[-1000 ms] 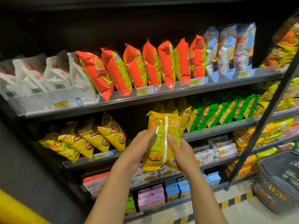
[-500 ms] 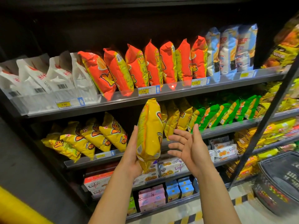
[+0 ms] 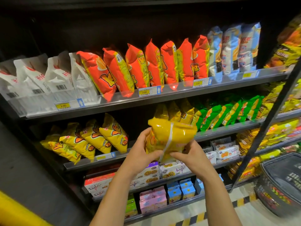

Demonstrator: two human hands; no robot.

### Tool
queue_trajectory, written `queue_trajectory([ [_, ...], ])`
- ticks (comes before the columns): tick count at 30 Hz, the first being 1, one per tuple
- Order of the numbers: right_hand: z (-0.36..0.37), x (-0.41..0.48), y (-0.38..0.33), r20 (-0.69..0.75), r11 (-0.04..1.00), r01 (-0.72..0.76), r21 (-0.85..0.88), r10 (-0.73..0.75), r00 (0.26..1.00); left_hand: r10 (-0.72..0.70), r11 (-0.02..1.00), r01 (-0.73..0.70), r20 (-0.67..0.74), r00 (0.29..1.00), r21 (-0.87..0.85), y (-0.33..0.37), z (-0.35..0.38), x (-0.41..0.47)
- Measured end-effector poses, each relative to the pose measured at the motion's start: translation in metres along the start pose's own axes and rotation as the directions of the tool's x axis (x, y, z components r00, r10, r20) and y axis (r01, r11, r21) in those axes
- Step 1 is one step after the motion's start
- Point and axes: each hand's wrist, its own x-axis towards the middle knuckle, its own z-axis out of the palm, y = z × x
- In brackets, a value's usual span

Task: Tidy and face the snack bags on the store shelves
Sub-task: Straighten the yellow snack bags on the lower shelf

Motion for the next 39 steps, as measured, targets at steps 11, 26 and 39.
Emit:
queue_trajectory([
  [11,-0.01,0.008,0.016,0.047,0.999,0.034,-0.041,-0.032,0.998,0.095,0.992,-0.092,-0.033,0.995,0.086,-0.005,-0.009,0.005],
  [26,-0.004,0.017,-0.011,0.211,0.774,-0.428,0.467,0.373,0.904,-0.476,0.83,0.448,-0.003,0.879,-0.331,0.039,0.011,0.021],
  [39,0.001,0.019,0.001,0.157,0.689,-0.369,0.624,0.351,0.923,-0.281,0.955,0.295,-0.284,0.917,0.008,0.019,0.016,0.035],
])
